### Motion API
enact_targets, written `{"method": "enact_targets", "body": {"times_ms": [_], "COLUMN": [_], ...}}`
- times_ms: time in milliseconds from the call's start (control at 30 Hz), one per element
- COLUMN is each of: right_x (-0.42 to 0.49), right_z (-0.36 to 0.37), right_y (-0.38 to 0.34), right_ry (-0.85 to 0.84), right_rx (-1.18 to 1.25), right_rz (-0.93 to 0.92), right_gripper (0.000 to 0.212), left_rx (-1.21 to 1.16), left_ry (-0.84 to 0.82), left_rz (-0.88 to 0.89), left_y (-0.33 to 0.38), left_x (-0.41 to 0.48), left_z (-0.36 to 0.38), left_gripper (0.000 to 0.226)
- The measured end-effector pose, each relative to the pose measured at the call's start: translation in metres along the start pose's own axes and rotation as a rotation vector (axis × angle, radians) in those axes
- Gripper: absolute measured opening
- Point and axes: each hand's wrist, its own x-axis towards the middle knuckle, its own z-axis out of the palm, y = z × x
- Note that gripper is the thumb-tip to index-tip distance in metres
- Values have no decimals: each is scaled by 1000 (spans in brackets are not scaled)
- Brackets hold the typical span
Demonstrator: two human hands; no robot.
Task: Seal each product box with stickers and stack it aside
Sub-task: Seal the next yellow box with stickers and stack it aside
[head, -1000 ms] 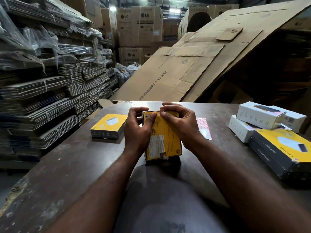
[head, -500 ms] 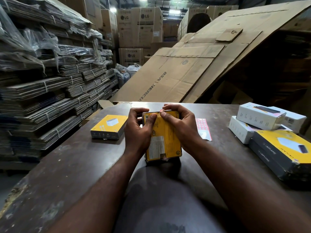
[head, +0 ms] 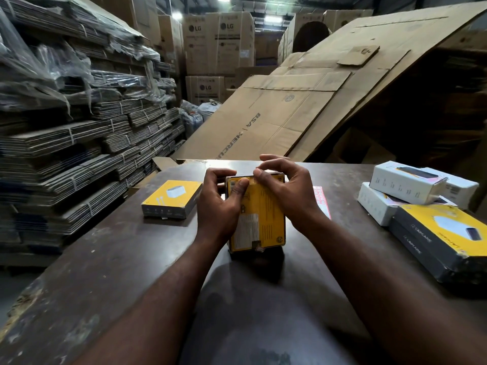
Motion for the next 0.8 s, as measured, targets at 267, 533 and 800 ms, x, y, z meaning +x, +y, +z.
{"method": "enact_targets", "body": {"times_ms": [267, 533, 800], "right_x": [4, 2, -1], "right_z": [-10, -7, -1], "right_y": [-3, 0, 2], "right_ry": [-96, -113, -51], "right_rx": [-25, -20, 96], "right_rz": [-5, -10, 73], "right_gripper": [13, 7, 4], "left_rx": [12, 12, -12], "left_ry": [-5, 2, 16], "left_rz": [-1, 4, -10], "left_y": [0, 1, 0], "left_x": [0, -1, -1], "left_z": [0, 0, 0], "left_gripper": [29, 29, 28]}}
